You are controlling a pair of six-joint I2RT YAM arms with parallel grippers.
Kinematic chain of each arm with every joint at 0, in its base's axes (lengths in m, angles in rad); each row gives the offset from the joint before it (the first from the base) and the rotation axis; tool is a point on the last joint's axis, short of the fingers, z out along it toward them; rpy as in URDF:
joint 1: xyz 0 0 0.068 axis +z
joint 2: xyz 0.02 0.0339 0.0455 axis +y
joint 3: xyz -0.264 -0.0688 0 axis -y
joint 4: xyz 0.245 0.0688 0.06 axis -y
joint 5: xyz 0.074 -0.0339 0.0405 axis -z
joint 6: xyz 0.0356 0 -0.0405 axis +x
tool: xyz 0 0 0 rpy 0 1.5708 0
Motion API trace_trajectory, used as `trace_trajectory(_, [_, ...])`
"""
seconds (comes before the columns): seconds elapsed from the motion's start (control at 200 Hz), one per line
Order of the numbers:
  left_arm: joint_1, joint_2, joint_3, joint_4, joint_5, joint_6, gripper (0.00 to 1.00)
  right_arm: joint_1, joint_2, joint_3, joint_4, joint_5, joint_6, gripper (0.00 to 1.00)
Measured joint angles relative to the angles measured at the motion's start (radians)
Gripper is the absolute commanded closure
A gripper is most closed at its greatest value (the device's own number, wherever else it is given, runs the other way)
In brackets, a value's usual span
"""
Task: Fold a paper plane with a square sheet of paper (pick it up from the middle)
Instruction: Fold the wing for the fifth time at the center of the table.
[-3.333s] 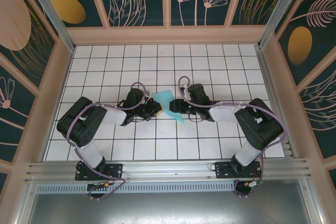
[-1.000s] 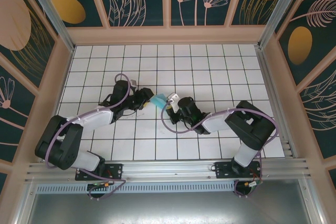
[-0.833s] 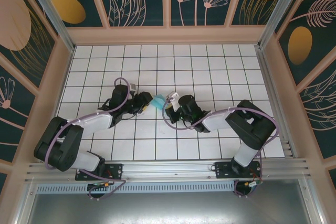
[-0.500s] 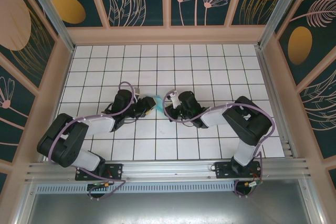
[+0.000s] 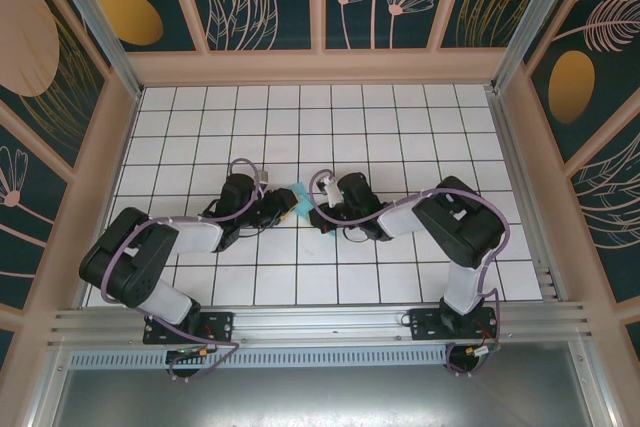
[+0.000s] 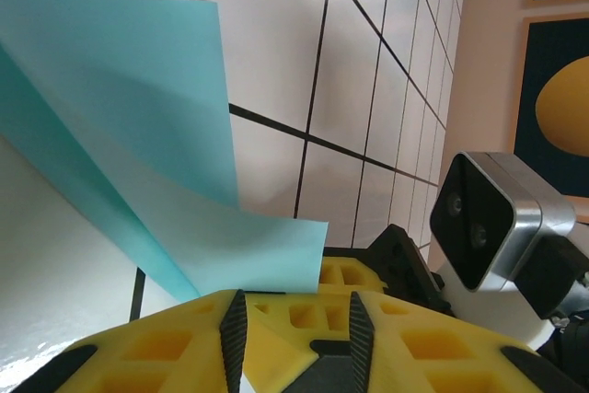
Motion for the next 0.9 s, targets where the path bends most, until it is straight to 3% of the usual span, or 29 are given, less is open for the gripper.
trace_trajectory(0.305, [-0.011, 0.057, 0.007, 0.042, 0.024, -0.003, 0.67, -0.013, 0.026, 0.018, -0.011, -0.042, 0.035, 0.90])
trace_trajectory(0.646, [-0.014, 0.130, 0.036, 0.081, 0.026, -0.003, 0.80, -0.018, 0.028, 0.042, -0.056, -0.073, 0.032, 0.87])
trace_trajectory(0.901, [-0.014, 0.154, 0.042, 0.082, 0.018, -0.003, 0.83, -0.023, 0.028, 0.066, -0.106, -0.108, 0.023, 0.78])
